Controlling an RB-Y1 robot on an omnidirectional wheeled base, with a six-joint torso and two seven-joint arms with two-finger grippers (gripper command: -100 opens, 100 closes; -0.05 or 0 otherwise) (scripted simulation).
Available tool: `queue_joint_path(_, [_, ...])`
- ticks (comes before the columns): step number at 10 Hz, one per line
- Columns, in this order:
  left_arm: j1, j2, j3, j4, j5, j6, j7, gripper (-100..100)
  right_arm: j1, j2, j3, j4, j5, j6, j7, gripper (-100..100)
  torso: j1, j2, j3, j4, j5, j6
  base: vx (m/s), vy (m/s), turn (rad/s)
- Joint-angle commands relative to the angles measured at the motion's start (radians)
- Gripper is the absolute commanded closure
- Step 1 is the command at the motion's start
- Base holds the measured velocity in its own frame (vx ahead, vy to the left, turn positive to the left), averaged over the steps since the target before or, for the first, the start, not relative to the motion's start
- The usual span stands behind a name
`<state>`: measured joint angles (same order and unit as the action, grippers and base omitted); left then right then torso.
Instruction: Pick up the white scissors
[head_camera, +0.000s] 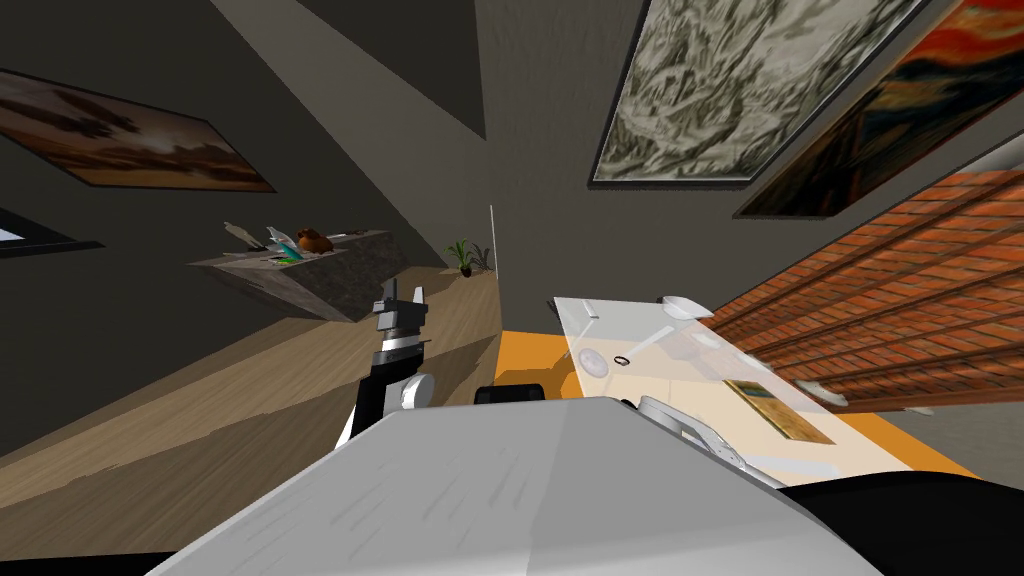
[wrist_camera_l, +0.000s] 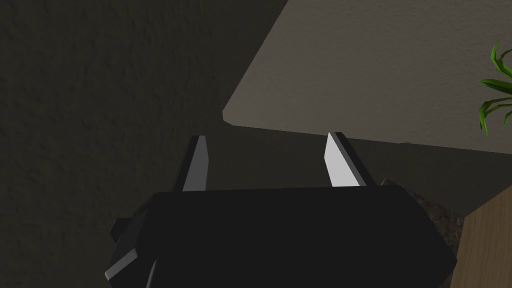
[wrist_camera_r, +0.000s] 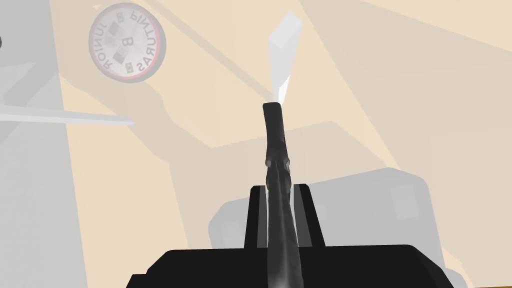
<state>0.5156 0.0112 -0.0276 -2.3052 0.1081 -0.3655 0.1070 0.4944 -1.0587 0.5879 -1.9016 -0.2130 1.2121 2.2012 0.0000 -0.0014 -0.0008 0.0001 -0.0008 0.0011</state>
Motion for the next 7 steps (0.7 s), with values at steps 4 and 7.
queue_joint_path(4, [0.000,0.000,0.000,0.000,0.000,0.000,0.000,0,0.001,-0.027,-0.019,-0.054,-0.020,0.033,0.016,100,0.002,0.000,0.000,0.000,0.001,0.001,0.005,0.018,-0.070])
queue_joint_path(7, [0.000,0.000,0.000,0.000,0.000,0.000,0.000,0,0.004,-0.031,-0.021,-0.063,-0.021,0.039,0.018,0,0.002,-0.001,0.000,0.000,0.001,0.000,0.009,0.021,-0.023])
